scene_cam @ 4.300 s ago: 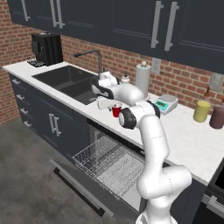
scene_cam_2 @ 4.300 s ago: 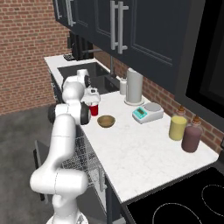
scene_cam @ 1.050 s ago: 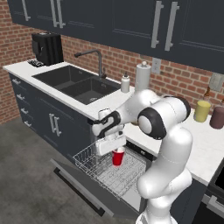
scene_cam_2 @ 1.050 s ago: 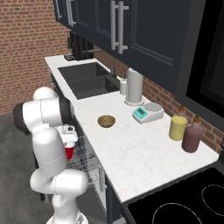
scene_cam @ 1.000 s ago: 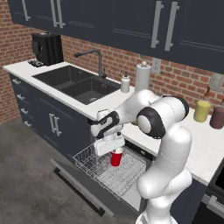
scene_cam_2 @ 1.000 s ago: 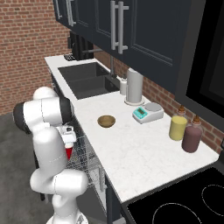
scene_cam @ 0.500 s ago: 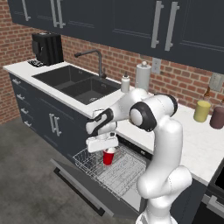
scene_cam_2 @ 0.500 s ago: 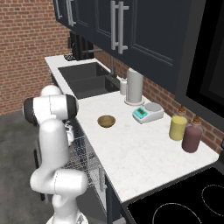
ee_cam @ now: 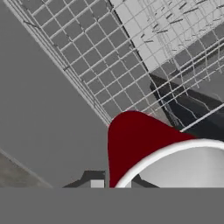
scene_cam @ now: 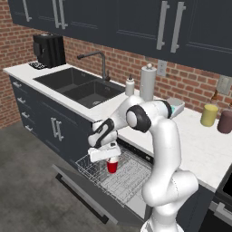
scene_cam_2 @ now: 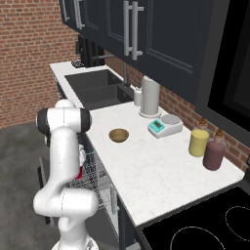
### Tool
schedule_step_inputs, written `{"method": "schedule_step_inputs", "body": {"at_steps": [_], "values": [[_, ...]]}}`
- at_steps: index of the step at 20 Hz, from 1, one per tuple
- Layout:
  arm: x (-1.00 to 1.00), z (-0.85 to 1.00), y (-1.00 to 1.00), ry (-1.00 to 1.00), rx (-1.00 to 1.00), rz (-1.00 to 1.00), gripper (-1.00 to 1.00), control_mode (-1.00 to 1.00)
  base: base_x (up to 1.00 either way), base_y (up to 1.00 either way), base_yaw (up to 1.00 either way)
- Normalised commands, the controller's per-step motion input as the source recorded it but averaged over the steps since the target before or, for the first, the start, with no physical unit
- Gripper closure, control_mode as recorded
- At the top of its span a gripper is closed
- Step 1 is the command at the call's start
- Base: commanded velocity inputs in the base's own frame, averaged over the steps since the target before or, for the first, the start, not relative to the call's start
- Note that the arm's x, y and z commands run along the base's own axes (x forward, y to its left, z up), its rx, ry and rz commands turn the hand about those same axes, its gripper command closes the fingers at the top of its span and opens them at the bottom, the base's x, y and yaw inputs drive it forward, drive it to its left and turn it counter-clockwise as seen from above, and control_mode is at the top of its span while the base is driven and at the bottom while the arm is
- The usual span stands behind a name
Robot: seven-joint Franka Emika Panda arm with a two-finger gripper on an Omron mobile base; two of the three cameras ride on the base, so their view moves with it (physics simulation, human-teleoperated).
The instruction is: Pick up the cup and bowl from the counter, place them in the dishwasher, and close the dishwasher door.
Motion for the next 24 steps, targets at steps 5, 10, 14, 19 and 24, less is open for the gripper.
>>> {"method": "schedule_step_inputs", "body": {"at_steps": [5,10,14,19,24], "values": [[0.45,-0.4,0.0,-0.17,-0.12,-0.19,1.0,-1.0,0.0,0.0,0.0],[0.57,-0.43,0.0,-0.07,-0.08,-0.11,1.0,-1.0,0.0,0.0,0.0],[0.61,-0.54,0.01,-0.05,-0.09,-0.08,1.0,-1.0,0.0,0.0,0.0],[0.68,-0.53,0.09,0.0,-0.05,-0.01,1.0,-1.0,0.0,0.0,0.0],[0.43,-0.63,0.11,0.02,-0.06,0.0,1.0,-1.0,0.0,0.0,0.0]]}}
